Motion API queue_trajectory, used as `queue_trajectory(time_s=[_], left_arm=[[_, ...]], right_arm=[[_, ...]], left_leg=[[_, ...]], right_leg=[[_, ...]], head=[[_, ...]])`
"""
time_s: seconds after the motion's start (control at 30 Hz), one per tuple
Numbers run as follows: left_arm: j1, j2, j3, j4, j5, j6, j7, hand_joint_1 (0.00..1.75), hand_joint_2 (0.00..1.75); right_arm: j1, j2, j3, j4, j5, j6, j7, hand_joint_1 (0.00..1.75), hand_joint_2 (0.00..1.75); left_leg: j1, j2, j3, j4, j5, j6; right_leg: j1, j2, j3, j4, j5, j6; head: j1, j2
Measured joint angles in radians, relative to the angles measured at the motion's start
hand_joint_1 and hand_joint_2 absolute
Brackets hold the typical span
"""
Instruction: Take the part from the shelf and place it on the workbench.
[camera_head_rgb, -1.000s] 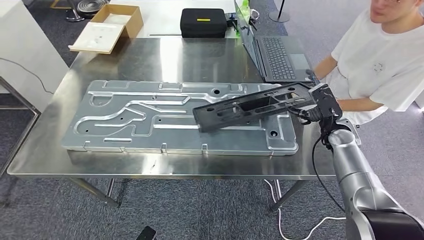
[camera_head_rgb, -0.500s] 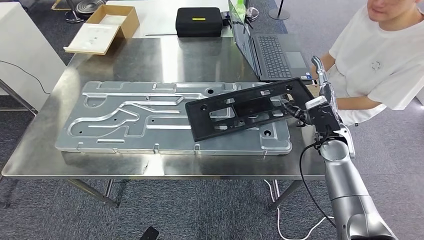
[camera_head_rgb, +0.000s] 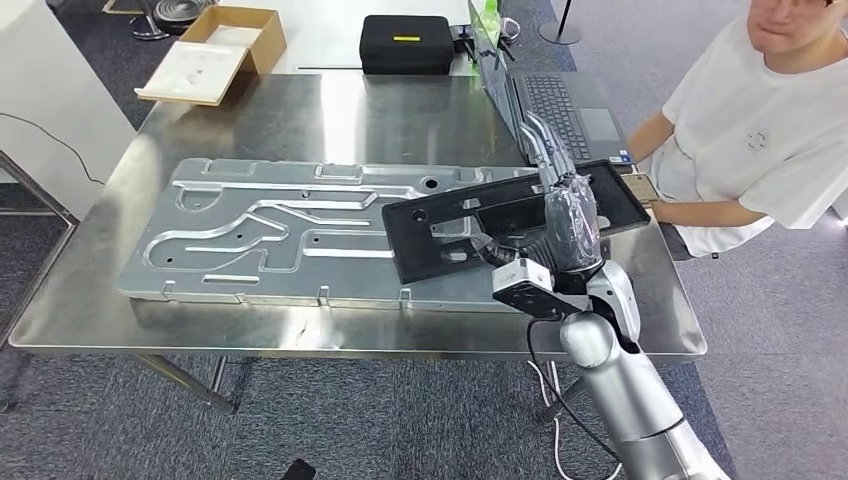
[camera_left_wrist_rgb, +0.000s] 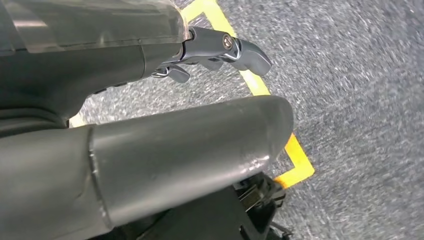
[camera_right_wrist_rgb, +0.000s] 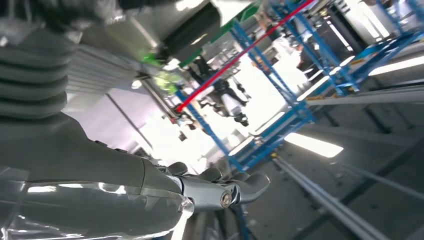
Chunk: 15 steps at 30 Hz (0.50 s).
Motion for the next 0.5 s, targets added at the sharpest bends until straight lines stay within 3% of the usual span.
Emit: queue_trajectory(time_s=[0.1, 0.17, 0.2, 0.23, 0.27, 0.33, 0.37, 0.43, 0.5], left_arm=[[-0.001, 0.0, 0.001, 0.0, -0.002, 0.0, 0.0, 0.0, 0.0], [0.001, 0.0, 0.002, 0.0, -0.003, -0.001, 0.0, 0.0, 0.0], [0.001, 0.0, 0.002, 0.0, -0.004, -0.002, 0.001, 0.0, 0.0], [0.002, -0.001, 0.002, 0.0, -0.005, -0.002, 0.001, 0.0, 0.0], [0.001, -0.002, 0.002, 0.0, -0.006, -0.003, 0.001, 0.0, 0.0], [-0.001, -0.004, 0.002, 0.0, -0.007, -0.004, 0.002, 0.0, 0.0], [-0.002, -0.006, 0.002, 0.0, -0.007, -0.005, 0.003, 0.0, 0.0], [0.0, -0.008, 0.002, 0.0, -0.008, -0.007, 0.005, 0.0, 0.0], [0.004, -0.009, 0.002, 0.0, -0.01, -0.01, 0.008, 0.0, 0.0]], right_arm=[[-0.001, 0.0, 0.018, -0.012, 0.019, -0.013, 0.006, 0.0, 0.0], [-0.002, 0.0, 0.031, -0.014, 0.037, -0.024, 0.015, 0.0, 0.0], [-0.003, 0.0, 0.036, -0.016, 0.047, -0.028, 0.022, 0.0, 0.0], [-0.006, 0.0, 0.041, -0.019, 0.055, -0.032, 0.028, 0.0, 0.0], [-0.01, 0.0, 0.044, -0.022, 0.063, -0.034, 0.032, 0.0, 0.0], [-0.018, 0.0, 0.049, -0.028, 0.073, -0.037, 0.041, 0.0, 0.0], [-0.02, 0.0, 0.051, -0.031, 0.076, -0.038, 0.043, 0.0, 0.0], [-0.021, 0.001, 0.058, -0.033, 0.081, -0.041, 0.047, 0.0, 0.0], [-0.022, 0.002, 0.064, -0.034, 0.086, -0.046, 0.049, 0.0, 0.0]], left_leg=[[0.001, -0.01, 0.001, -0.006, 0.006, 0.01], [0.0, -0.021, 0.001, -0.003, 0.006, 0.011], [0.0, -0.029, 0.0, -0.002, 0.005, 0.01], [0.0, -0.039, 0.0, 0.0, 0.005, 0.01], [0.0, -0.048, 0.001, 0.002, 0.004, 0.008], [-0.002, -0.065, -0.003, 0.006, 0.002, 0.002], [-0.001, -0.072, -0.006, 0.007, 0.002, -0.002], [0.002, -0.089, -0.01, 0.005, 0.005, -0.014], [0.002, -0.077, -0.018, 0.018, -0.005, -0.024]], right_leg=[[-0.001, 0.002, -0.068, 0.154, -0.087, 0.006], [-0.002, 0.002, -0.107, 0.239, -0.111, 0.008], [-0.002, 0.003, -0.103, 0.233, -0.096, 0.008], [-0.002, 0.007, -0.082, 0.191, -0.065, 0.006], [-0.002, 0.018, -0.049, 0.126, -0.031, 0.003], [-0.002, 0.046, 0.007, 0.015, 0.006, -0.004], [-0.001, 0.053, 0.02, -0.012, 0.007, -0.006], [0.002, 0.044, 0.025, -0.023, 0.004, -0.012], [-0.001, 0.024, 0.031, -0.034, 0.009, -0.023]], head=[[0.0, 0.0], [0.0, 0.0], [0.0, 0.0], [0.0, 0.0], [0.0, 0.0], [0.0, 0.0], [0.0, 0.0], [0.0, 0.0], [-0.001, 0.0]])
